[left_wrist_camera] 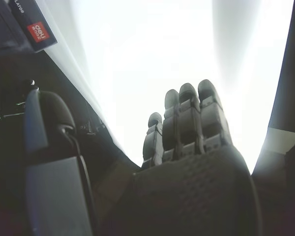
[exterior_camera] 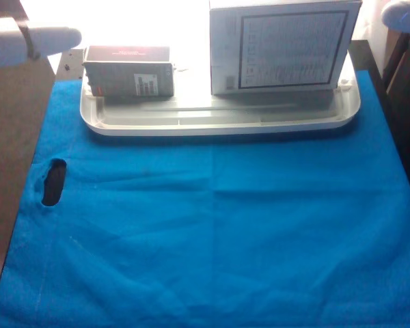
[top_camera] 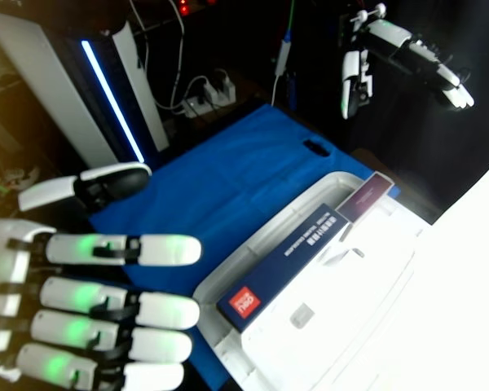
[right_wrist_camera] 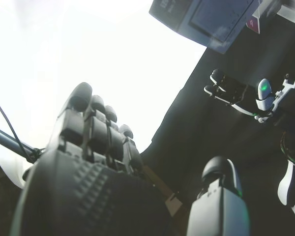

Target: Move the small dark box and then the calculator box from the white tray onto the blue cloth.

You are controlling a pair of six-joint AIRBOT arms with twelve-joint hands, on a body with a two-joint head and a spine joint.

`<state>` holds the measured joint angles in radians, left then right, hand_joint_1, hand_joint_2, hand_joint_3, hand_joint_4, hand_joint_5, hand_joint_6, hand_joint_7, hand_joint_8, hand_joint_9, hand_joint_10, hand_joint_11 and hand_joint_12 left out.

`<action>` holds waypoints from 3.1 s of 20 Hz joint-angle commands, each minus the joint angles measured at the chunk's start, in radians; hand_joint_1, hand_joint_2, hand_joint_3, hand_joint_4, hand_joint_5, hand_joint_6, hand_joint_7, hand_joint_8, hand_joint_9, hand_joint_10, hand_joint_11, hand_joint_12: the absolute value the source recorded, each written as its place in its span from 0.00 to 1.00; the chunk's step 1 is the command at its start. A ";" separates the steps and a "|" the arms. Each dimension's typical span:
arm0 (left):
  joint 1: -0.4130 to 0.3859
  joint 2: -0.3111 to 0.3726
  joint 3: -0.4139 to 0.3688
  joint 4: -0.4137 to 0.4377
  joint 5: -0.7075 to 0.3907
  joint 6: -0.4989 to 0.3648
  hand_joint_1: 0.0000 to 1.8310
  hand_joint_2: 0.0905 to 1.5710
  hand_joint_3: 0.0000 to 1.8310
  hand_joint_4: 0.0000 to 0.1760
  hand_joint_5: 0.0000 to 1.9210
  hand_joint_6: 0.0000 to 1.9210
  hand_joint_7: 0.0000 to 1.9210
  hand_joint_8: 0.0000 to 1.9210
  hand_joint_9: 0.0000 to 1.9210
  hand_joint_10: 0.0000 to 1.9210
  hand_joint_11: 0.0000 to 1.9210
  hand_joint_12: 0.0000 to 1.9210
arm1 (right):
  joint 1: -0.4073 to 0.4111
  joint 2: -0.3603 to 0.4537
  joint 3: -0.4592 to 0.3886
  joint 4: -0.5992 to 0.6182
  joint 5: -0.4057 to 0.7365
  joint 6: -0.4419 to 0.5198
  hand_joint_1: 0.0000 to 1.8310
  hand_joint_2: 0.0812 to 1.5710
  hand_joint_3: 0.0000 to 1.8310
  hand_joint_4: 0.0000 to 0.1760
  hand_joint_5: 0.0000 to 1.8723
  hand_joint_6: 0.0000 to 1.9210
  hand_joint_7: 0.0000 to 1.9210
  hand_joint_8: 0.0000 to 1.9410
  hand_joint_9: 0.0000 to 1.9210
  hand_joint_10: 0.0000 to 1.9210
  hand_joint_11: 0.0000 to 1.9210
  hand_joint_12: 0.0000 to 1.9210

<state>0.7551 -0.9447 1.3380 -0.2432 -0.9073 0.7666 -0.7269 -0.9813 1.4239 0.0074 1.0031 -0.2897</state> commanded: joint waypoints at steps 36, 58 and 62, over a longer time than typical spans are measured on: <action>-0.247 -0.280 0.387 0.618 0.554 -0.372 0.47 0.48 0.01 0.24 0.20 0.00 0.25 0.00 0.23 0.01 0.07 0.35 | 0.014 -0.048 0.015 0.004 0.116 0.011 0.29 0.54 0.00 0.00 0.07 0.00 0.11 0.00 0.05 0.00 0.07 0.04; -0.235 -0.224 0.366 0.514 0.392 -0.451 0.56 0.71 0.00 0.73 0.48 0.55 0.35 0.11 0.23 0.17 0.00 0.70 | 0.014 -0.054 0.012 -0.002 0.117 0.014 0.29 0.55 0.00 0.00 0.06 0.00 0.13 0.01 0.07 0.01 0.07 0.05; -0.235 -0.149 0.285 0.519 0.316 -0.456 0.59 0.68 0.00 0.25 0.52 0.49 0.42 0.05 0.26 0.21 0.00 0.71 | 0.014 -0.054 0.013 -0.002 0.117 0.014 0.29 0.58 0.01 0.00 0.06 0.00 0.13 0.00 0.08 0.01 0.07 0.05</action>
<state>0.5278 -1.0828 1.6051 0.3012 -0.4709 0.3206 -0.7269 -1.0374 1.4338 -0.0311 1.0042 -0.2855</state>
